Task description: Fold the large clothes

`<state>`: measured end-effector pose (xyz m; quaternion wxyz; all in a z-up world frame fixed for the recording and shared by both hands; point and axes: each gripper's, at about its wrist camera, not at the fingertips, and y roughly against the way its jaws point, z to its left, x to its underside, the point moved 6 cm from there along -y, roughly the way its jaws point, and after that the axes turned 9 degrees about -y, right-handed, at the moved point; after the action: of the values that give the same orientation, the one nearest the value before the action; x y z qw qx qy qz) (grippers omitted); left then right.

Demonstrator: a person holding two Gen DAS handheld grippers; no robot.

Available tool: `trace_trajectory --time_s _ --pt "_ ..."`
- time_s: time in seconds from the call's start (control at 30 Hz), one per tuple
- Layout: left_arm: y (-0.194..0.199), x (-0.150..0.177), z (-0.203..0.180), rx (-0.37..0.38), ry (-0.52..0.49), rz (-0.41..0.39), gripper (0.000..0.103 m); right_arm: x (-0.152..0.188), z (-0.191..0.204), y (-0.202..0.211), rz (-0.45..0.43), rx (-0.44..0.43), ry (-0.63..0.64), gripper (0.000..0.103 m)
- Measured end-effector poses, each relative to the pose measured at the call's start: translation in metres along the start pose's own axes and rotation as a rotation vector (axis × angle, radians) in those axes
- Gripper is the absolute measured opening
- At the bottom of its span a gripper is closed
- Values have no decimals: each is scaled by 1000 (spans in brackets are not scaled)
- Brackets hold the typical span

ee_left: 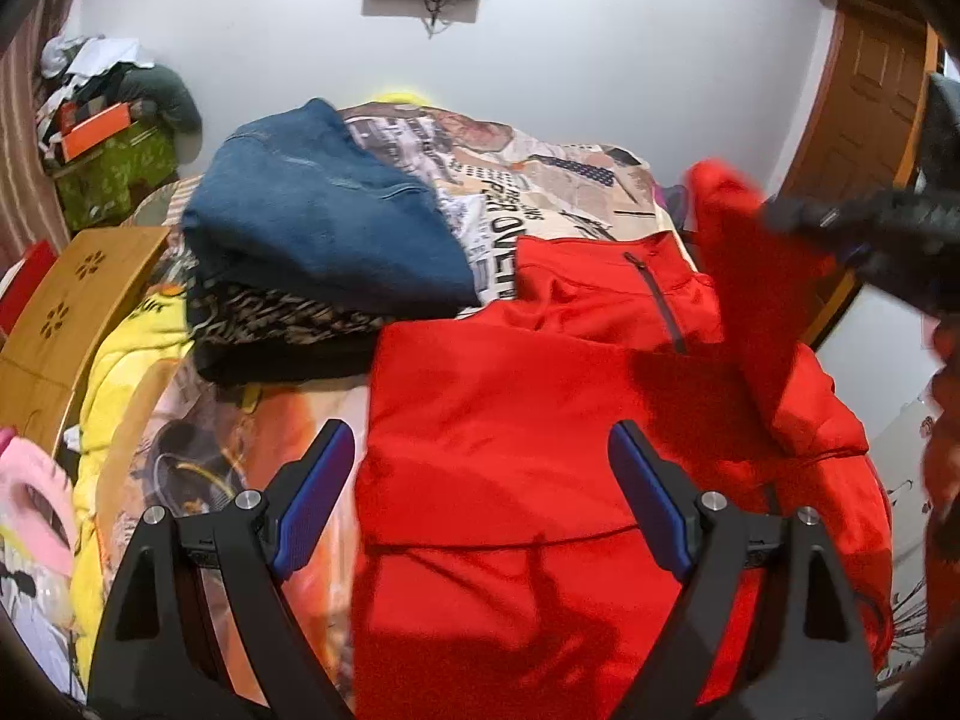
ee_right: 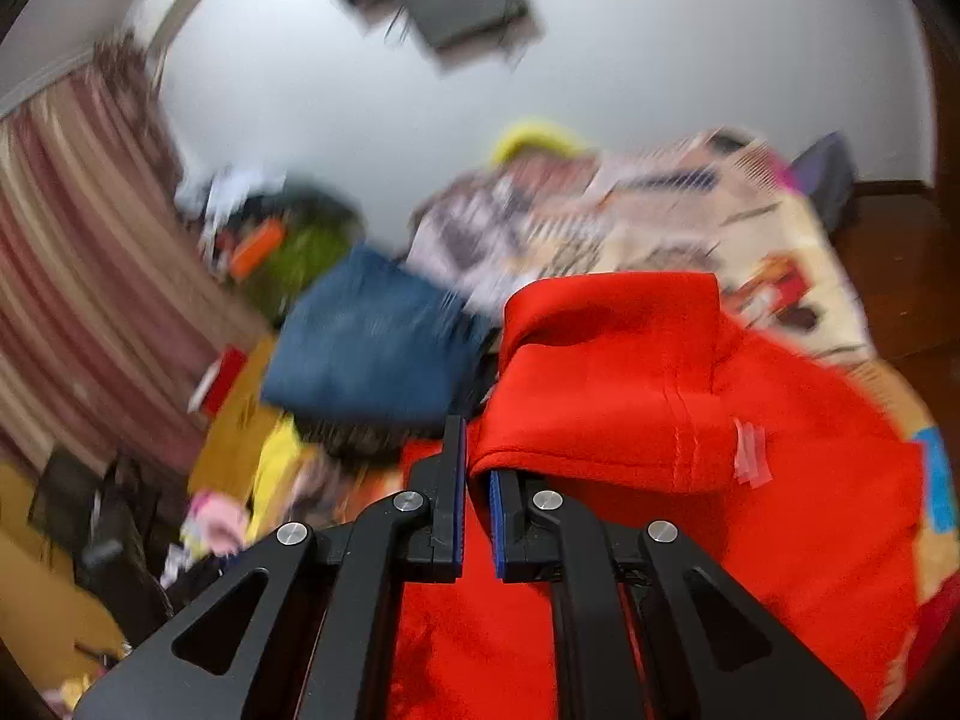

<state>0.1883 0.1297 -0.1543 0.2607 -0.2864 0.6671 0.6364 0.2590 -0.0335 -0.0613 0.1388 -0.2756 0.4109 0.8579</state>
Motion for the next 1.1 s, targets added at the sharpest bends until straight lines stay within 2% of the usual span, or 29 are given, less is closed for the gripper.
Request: trace_trajectory --time_s 0.13,0.3,0.43,0.57,0.67,0.73,0.83,0.93,1.03,1.1 --pt "0 14 17 1 33 31 86 40 16 -55 177 21 75 6" --pt "-5 32 32 -3 77 71 86 93 13 -102 359 110 157 6" --pt "-12 42 39 6 114 103 86 111 1 -120 476 156 176 9" --pt "-18 43 38 4 108 124 86 122 -2 -116 540 183 166 10" --pt "-22 35 33 -4 71 133 86 112 -4 -106 515 183 153 12" --pt "-23 25 26 -11 35 125 86 103 -5 -92 501 176 148 18" --pt "-23 10 11 -13 -21 102 86 85 -9 -71 447 171 144 37" --pt "-23 0 -7 1 -71 87 86 70 -18 -44 348 219 172 53" --pt "-29 -5 -27 7 -126 83 86 58 -28 -19 275 221 169 54" --pt "-35 -6 -41 -4 -166 82 86 48 -44 1 221 257 162 54"
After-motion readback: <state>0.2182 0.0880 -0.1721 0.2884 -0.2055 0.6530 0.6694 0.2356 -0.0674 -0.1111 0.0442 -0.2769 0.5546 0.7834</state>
